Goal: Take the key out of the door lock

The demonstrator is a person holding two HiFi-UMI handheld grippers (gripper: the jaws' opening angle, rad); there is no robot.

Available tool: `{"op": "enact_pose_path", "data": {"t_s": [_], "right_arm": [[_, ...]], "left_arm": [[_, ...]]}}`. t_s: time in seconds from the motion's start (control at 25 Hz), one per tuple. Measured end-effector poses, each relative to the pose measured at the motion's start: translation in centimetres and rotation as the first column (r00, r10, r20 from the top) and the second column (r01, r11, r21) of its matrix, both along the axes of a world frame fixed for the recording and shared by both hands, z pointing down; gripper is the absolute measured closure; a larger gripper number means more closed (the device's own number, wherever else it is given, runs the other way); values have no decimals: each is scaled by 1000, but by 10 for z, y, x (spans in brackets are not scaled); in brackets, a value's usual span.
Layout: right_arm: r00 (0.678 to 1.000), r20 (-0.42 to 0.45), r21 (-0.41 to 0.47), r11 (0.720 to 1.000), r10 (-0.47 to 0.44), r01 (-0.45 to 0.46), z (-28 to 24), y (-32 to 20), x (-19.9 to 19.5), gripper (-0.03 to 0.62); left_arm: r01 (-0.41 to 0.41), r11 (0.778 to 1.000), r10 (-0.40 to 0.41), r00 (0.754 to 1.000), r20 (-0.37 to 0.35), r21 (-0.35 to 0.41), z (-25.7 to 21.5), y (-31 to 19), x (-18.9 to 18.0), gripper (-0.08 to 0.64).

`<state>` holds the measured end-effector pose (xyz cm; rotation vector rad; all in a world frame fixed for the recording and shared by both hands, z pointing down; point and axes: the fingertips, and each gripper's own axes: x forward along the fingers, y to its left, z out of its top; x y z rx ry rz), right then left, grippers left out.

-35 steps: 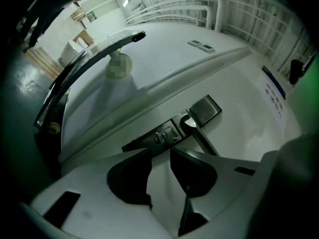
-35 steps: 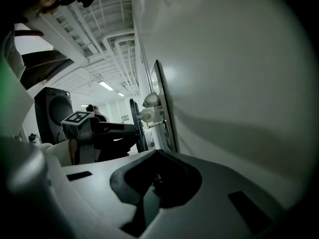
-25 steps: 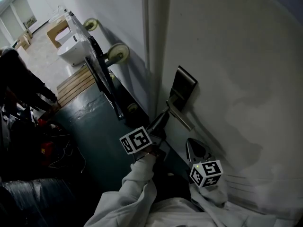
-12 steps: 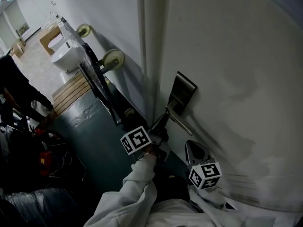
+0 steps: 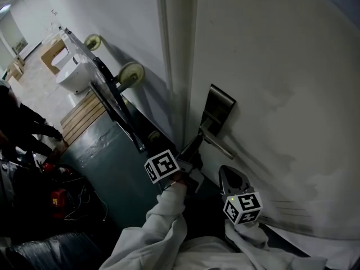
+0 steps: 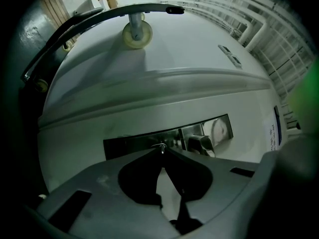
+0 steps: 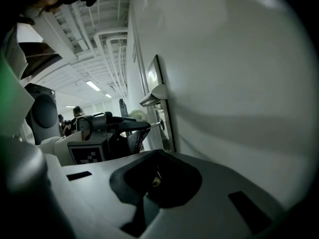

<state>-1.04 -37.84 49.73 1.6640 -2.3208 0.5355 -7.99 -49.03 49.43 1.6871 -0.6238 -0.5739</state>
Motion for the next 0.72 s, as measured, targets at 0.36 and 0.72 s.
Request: {"op": "enact_pose_path", "data": {"t_s": [0.36,0.72], "right_arm": [[1000,-3,2,1000,-9,9,-1,-5,-6,540],[1000,-1,6,1000,-19,19,-3,-4,-4,540]], "left_arm": [[-9,1000,8,1000,-18,-12,0,3,-1,535],[4,1000,-5,999,-37,-20,0,7,-6,535]]}}
